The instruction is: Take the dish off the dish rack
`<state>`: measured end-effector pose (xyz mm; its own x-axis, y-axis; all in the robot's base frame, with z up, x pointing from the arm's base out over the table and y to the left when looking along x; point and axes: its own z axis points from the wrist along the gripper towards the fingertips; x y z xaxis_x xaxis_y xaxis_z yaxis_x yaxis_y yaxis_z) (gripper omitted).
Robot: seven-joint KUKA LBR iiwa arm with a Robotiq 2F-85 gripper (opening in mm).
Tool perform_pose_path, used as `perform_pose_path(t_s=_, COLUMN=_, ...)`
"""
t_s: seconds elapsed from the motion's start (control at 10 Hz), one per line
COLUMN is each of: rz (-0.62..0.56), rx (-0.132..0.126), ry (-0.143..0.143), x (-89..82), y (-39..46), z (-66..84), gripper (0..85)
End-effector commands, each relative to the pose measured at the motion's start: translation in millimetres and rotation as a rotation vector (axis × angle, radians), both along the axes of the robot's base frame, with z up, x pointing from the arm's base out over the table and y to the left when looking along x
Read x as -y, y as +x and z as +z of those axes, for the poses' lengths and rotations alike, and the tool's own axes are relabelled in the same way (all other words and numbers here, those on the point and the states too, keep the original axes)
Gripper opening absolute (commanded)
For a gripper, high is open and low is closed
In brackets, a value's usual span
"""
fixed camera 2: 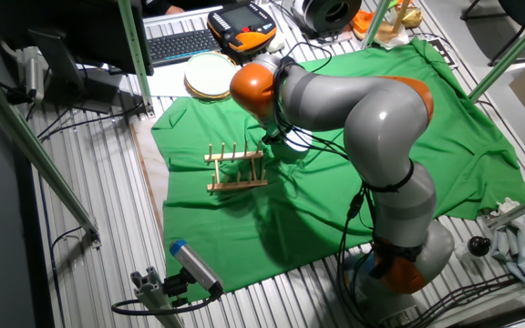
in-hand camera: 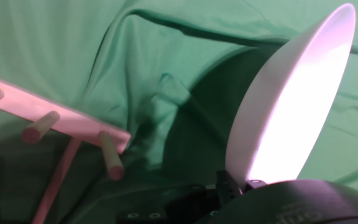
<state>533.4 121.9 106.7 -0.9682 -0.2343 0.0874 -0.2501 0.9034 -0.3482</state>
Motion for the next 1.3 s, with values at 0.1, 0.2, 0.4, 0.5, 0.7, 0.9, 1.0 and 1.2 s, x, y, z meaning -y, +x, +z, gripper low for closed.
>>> perform_pose_path(t_s=0.1, rz=0.001, rx=0.003, ry=-0.004, x=-0.3, y=-0.2, z=-0.5, gripper=0.0)
perform_pose_path(t_s=0.2, rz=0.001, rx=0.006, ry=-0.009, x=-0.7, y=-0.3, z=-0.9, gripper=0.0)
perform_pose_path(t_s=0.4, rz=-0.008, rx=0.01, ry=-0.008, x=-0.8, y=-0.1, z=-0.7, gripper=0.0)
perform_pose_path(t_s=0.5, rz=-0.014, rx=0.011, ry=-0.008, x=-0.9, y=0.0, z=-0.6, gripper=0.0)
perform_pose_path(t_s=0.7, rz=-0.021, rx=0.006, ry=0.001, x=-0.8, y=0.0, z=-0.4, gripper=0.0)
perform_pose_path(t_s=0.9, rz=-0.025, rx=0.015, ry=-0.004, x=-0.9, y=0.1, z=-0.2, gripper=0.0)
perform_pose_path(t_s=1.0, rz=-0.026, rx=0.022, ry=-0.008, x=-0.9, y=0.1, z=-0.2, gripper=17.0)
perform_pose_path(t_s=1.2, rz=-0.03, rx=0.03, ry=-0.01, x=-0.8, y=0.0, z=-0.3, gripper=17.0)
